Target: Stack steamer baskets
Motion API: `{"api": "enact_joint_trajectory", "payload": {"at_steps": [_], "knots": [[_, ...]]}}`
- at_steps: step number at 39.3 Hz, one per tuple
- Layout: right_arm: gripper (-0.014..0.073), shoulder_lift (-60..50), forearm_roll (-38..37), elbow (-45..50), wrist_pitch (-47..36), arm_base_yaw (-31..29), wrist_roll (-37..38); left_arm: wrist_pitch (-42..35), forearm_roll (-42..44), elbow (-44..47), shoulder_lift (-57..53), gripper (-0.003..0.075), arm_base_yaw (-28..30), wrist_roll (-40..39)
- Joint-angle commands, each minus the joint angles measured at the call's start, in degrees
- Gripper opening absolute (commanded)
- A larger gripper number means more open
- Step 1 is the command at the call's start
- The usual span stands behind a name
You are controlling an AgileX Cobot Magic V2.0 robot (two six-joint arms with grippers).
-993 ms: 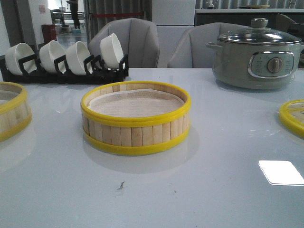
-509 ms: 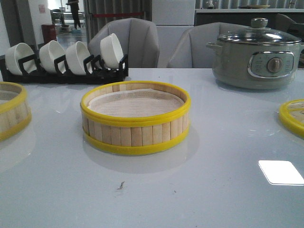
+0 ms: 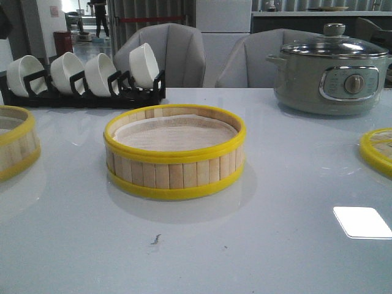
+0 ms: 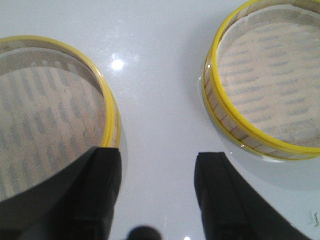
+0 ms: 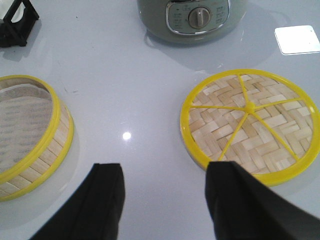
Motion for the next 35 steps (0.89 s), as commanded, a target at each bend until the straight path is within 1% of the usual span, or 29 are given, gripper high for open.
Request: {"api": "enact_joint_trajectory", "payload": {"at_steps": [1,8,20,24,30,35], "knots": [[0.0478,-0.16,-0.47,-2.1,-4.6,-0.04,-0.52,-6.34,-0.21,-2.15,0.3,0.0421,-0.23,0.11],[0.0478,-0.16,-0.47,-2.1,-4.6,-0.04,-0.52,-10.88,0.16,-2.15,4.52,0.0421,-0.01,-0.1],[0.0478,-0.16,-0.47,-2.1,-4.6,-0.04,-0.52,-13.8,0.25,-2.15,12.9,0.0421,0.39,-0.31],[0.0478,-0.16,-0.47,-2.1,-4.6,-0.04,-0.52,-14.61,0.25,-2.19,15.19,0.0421,1.74,-0.88],[0.0478,-0.16,-0.47,-2.1,-4.6,-0.04,-0.52,-15.3,0.25,-2.64,17.6,0.0421,5.54,-1.81],[0.0478,-0.16,-0.47,-2.1,-4.6,-0.04,-0.52,-15.2,-0.16,-3.62,19.12,0.0421,6.9,-1.81]]}}
